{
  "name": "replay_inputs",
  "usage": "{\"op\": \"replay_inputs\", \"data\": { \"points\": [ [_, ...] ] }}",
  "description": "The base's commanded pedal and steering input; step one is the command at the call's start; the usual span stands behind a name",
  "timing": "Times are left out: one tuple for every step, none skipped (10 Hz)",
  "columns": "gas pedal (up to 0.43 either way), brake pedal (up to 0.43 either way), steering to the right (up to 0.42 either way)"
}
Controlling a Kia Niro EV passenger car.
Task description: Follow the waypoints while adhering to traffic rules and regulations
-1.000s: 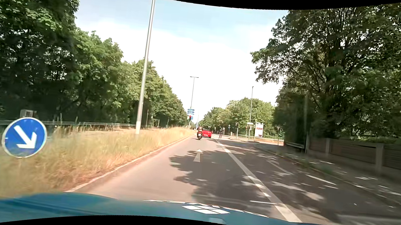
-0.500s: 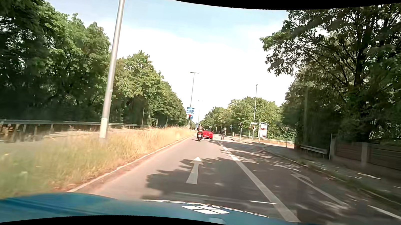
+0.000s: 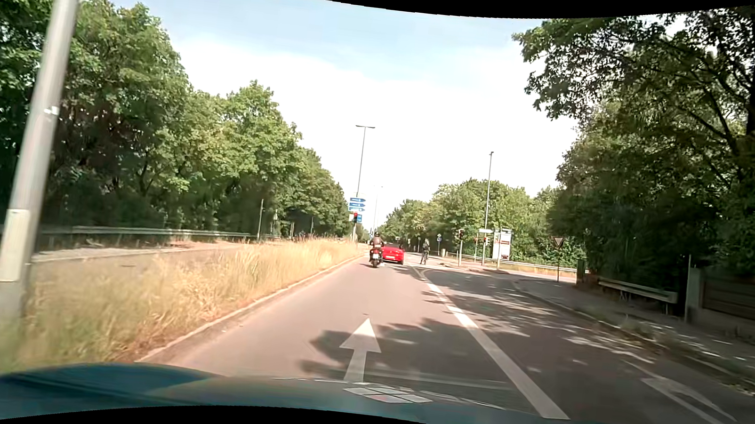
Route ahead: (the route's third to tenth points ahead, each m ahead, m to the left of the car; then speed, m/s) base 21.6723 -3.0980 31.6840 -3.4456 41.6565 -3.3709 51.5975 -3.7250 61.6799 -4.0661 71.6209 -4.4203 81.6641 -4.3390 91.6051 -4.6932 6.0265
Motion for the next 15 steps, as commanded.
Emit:
{"op": "replay_inputs", "data": {
  "points": [
    [0.0, 0.171, -0.01],
    [0.0, 0.171, -0.009],
    [0.0, 0.165, -0.006],
    [0.0, 0.171, -0.005],
    [0.0, 0.171, -0.005],
    [0.0, 0.171, -0.005],
    [0.0, 0.171, -0.004],
    [0.0, 0.171, -0.004],
    [0.0, 0.171, -0.004],
    [0.0, 0.171, -0.004],
    [0.0, 0.171, -0.003],
    [0.0, 0.171, -0.002],
    [0.0, 0.171, -0.002],
    [0.0, 0.171, -0.002],
    [0.0, 0.171, -0.002]
  ]
}}
